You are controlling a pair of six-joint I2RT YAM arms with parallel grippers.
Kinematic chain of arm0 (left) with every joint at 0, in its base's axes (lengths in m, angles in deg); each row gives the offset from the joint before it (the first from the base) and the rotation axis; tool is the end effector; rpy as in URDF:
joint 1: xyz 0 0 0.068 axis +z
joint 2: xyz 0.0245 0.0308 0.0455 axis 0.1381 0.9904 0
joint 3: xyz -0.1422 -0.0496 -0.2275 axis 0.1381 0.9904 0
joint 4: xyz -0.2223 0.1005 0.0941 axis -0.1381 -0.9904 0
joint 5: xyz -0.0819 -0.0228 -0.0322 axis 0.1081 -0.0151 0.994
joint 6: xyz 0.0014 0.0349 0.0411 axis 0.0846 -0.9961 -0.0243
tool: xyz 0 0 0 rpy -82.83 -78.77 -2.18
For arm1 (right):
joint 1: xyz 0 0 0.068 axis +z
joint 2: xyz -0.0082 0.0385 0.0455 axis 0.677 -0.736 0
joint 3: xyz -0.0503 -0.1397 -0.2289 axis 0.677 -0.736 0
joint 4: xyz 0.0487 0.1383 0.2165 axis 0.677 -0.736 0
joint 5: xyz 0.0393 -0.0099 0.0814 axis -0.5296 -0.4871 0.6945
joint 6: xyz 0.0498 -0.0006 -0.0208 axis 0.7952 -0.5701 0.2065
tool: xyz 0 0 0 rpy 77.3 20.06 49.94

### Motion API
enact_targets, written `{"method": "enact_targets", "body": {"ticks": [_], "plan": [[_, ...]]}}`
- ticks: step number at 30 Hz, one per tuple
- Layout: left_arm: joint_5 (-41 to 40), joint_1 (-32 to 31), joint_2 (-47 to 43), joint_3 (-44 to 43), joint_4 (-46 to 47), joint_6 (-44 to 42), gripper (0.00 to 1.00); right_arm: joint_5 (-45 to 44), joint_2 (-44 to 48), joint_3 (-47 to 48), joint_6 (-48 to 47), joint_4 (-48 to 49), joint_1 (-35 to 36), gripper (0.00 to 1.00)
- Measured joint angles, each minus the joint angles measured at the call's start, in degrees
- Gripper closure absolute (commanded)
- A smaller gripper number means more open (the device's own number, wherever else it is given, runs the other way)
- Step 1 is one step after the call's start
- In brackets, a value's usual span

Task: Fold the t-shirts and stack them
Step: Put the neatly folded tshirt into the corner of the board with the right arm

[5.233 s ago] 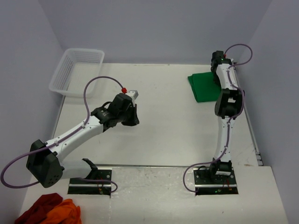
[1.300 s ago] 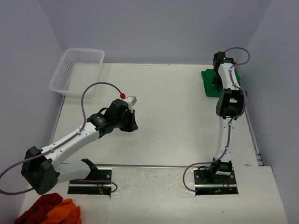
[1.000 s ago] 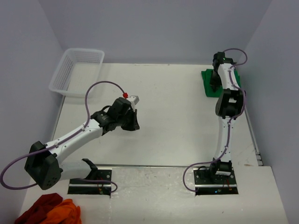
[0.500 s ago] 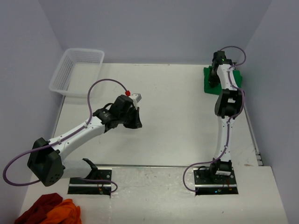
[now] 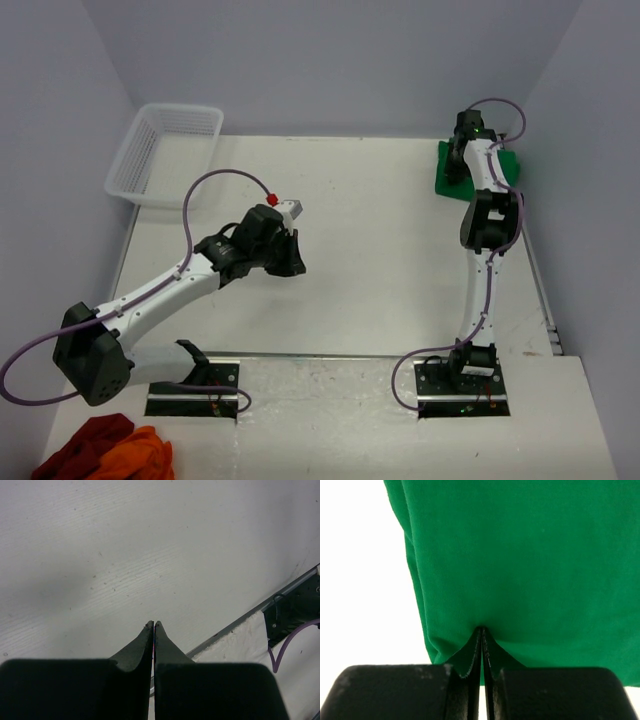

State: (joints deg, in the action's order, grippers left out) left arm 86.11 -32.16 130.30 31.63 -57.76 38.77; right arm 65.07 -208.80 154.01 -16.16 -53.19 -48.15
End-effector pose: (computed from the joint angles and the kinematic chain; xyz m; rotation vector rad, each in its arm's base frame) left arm 0.1960 -0.1722 0.2675 0.2188 2.5011 -0.7672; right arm 0.5455 -0.0580 0.1733 0.3712 2.6181 -0.1734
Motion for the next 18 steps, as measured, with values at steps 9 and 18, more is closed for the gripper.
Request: {"method": "enact_targets", "body": {"ticks": [9,18], "plan": [[0.0,-0.2,-0.4,0.4,0.0,0.2,1.0,-3.3,0.4,-0.1,4.0,-4.7,0.0,0.94],[0.0,-0.2,-1.8,0.7,0.0,0.2,1.0,-6.0,1.4,-0.5,6.8,-9.9,-0.9,0.97]]}}
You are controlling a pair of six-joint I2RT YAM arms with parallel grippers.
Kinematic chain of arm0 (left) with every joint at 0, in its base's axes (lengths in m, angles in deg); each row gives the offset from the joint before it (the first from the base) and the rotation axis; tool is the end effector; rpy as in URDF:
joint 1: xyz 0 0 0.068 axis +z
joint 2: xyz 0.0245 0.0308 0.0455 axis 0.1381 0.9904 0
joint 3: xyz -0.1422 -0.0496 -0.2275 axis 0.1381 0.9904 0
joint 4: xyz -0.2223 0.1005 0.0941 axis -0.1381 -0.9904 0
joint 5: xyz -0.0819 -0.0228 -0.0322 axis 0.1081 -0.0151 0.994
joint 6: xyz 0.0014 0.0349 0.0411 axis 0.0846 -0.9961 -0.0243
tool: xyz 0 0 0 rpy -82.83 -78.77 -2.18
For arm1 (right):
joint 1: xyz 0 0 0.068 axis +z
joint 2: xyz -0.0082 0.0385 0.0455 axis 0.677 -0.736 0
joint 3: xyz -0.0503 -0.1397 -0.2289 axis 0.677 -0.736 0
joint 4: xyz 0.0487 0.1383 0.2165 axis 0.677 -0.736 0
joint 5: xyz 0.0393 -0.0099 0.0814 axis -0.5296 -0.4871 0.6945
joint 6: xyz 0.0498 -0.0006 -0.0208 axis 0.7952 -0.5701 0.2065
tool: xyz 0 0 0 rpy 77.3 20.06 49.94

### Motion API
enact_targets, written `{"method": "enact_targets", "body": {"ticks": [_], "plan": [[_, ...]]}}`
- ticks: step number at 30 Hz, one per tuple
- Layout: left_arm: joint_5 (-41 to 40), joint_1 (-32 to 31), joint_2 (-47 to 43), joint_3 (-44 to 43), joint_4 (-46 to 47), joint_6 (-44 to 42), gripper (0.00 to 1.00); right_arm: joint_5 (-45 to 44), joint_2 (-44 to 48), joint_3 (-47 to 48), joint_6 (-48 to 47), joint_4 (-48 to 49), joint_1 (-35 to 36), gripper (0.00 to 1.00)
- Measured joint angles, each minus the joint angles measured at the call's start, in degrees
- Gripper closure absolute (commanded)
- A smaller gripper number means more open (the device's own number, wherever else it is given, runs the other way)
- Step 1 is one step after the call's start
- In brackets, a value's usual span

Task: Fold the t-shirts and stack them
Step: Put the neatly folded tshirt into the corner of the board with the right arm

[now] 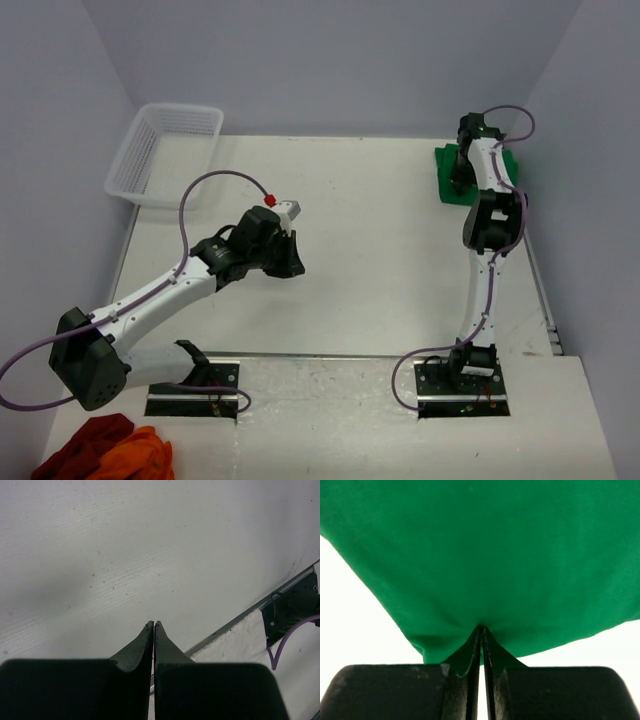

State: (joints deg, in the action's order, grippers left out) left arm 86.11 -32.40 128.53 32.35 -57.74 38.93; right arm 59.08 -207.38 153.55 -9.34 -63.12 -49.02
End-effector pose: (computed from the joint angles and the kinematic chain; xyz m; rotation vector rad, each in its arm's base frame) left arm 0.1907 -0.1691 0.2707 0.2211 2.4836 -0.7807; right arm 0.5245 -0.0677 0.1769 0.5811 2.7144 -0.3093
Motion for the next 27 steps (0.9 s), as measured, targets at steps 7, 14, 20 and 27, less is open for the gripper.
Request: {"method": "enact_targets", "body": {"ticks": [7,14,20,27], "plan": [[0.0,-0.2,-0.1,1.2,0.0,0.0,1.0,-2.6,3.1,-3.9,0.7,0.6,0.0,0.98],[0.0,-0.2,-0.1,1.7,0.0,0.0,1.0,-4.0,5.0,-4.7,1.0,1.4,0.0,0.9],[0.0,-0.2,-0.1,1.8,0.0,0.0,1.0,-3.1,13.9,-16.2,0.6,8.7,0.1,0.28],[-0.9,-0.2,-0.1,2.6,0.4,0.0,0.97,-0.8,23.6,-20.5,-1.0,16.0,2.0,0.01]]}}
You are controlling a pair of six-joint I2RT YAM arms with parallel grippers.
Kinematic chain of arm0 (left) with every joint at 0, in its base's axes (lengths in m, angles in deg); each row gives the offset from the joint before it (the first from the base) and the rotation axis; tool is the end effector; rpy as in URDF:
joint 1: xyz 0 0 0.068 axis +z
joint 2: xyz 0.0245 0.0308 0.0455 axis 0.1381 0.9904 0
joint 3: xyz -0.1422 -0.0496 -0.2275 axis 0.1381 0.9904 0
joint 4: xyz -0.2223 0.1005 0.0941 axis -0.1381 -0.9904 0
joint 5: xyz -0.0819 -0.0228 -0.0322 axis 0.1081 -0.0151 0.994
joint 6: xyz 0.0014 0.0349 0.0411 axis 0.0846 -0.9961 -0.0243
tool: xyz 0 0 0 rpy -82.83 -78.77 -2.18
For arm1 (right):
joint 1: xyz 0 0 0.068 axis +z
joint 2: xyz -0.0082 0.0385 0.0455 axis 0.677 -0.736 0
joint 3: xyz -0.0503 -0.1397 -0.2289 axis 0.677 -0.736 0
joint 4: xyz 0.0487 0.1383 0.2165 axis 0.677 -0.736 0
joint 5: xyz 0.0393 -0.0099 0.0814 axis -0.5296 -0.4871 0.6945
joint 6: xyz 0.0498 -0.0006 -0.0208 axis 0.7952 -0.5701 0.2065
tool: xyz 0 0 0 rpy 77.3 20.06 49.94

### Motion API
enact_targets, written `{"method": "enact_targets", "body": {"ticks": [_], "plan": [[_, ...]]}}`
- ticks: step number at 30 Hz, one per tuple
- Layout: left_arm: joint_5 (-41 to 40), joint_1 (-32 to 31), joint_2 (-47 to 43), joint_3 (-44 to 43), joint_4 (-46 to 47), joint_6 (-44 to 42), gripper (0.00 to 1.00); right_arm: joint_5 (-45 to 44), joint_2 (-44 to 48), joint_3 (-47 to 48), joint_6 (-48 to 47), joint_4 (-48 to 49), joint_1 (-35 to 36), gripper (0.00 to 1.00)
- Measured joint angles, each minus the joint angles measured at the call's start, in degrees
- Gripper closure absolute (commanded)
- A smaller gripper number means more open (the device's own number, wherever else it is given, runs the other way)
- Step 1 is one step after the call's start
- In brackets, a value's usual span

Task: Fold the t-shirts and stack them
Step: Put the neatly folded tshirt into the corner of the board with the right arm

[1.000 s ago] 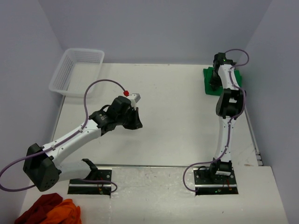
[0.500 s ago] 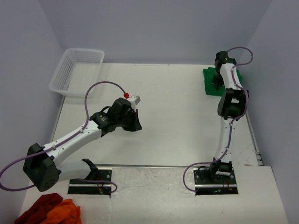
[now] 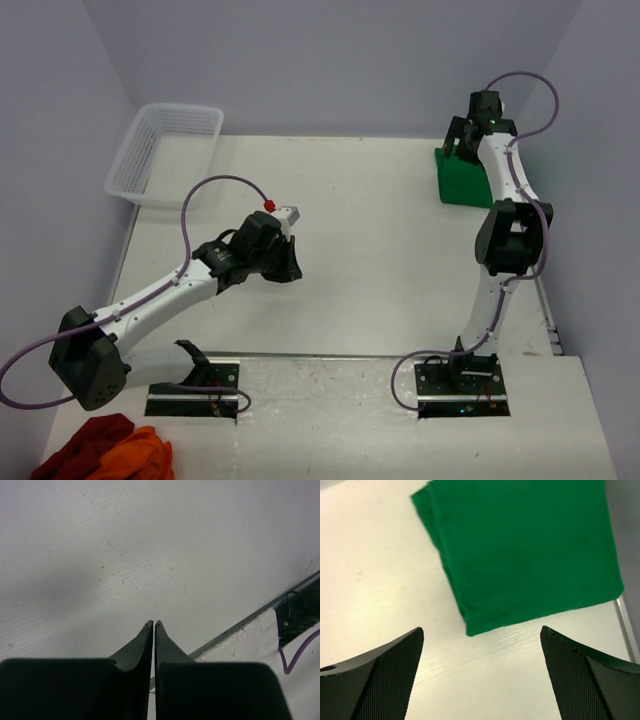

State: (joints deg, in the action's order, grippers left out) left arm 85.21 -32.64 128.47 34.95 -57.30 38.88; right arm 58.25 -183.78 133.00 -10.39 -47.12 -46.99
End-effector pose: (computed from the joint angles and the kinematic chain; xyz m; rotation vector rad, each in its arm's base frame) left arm 0.1875 -0.1670 0.2567 0.2183 2.5162 -0.7436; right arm 0.4808 -0.0461 0.2845 0.5076 2.3964 -0.2494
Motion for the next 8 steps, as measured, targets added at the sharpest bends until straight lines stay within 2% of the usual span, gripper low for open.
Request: {"method": "enact_targets", "body": {"ticks": [3,4,8], "plan": [[-1.4,0.0,0.0,0.0,0.1,-0.2,0.73,1.9,3.5,-3.0,-0.6,3.8,1.6,0.01],[-1.8,0.0,0.0,0.0,0.1,-0.3,0.61,2.6,4.7,-4.5,-0.9,4.8,2.1,0.01],[-3.9,0.0,-0.6,0.4,0.5,-0.1,0.48,5.9,10.2,-11.6,-1.3,8.0,4.5,0.01]]}}
